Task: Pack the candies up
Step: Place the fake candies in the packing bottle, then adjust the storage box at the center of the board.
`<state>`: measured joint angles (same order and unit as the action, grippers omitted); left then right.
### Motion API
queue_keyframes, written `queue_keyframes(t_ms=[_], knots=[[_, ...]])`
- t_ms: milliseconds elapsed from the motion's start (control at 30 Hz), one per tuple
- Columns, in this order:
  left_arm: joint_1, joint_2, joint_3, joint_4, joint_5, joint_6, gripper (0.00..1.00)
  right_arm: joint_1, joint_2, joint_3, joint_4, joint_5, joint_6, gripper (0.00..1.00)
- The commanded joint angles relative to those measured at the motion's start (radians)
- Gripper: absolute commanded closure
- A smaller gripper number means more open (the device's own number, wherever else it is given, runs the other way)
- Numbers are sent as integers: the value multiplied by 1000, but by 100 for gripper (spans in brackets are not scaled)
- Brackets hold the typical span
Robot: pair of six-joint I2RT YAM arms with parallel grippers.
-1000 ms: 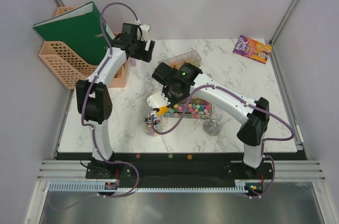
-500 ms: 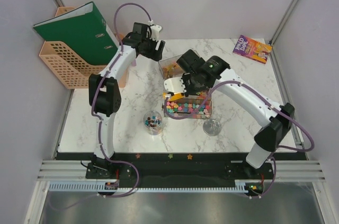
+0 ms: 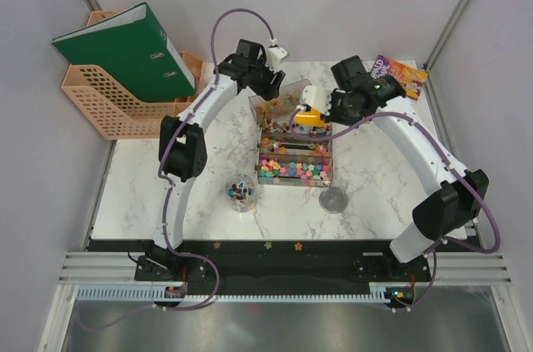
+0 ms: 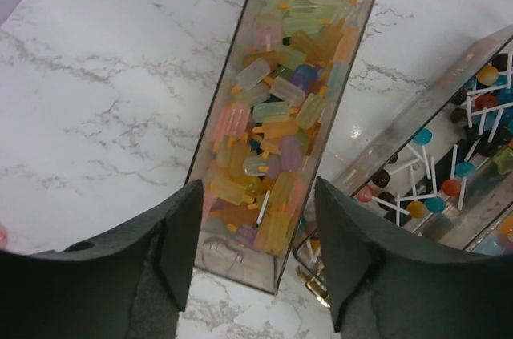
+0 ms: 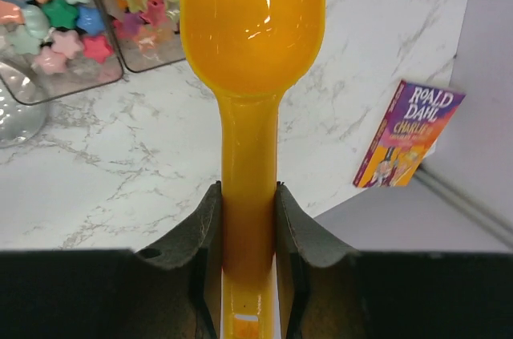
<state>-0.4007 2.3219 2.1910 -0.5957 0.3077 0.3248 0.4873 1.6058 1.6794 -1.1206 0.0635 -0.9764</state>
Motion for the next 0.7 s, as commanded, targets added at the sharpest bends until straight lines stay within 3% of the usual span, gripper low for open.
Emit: queue_keyframes(t_ms=[0, 67, 100, 233, 267, 467, 667], knots=[[-23, 59, 68, 22, 48, 71, 38, -111, -1, 43, 48, -59, 91, 100], [-29, 79, 102, 22, 45, 63, 46, -153, 9, 57, 50, -60, 136, 100], [-33, 105, 117, 23, 39, 50, 58, -183, 16, 57, 60, -60, 146, 100], [-47, 149, 171, 49, 16, 30, 73, -217, 17, 46, 84, -60, 179, 100], [-53, 154, 173, 57, 10, 31, 81, -226, 16, 43, 87, -62, 189, 100], [-84, 201, 187, 73, -22, 66, 89, -248, 13, 6, 114, -76, 214, 100], [-121, 226, 182, 74, -24, 117, 89, -265, 20, -9, 128, -70, 219, 100]])
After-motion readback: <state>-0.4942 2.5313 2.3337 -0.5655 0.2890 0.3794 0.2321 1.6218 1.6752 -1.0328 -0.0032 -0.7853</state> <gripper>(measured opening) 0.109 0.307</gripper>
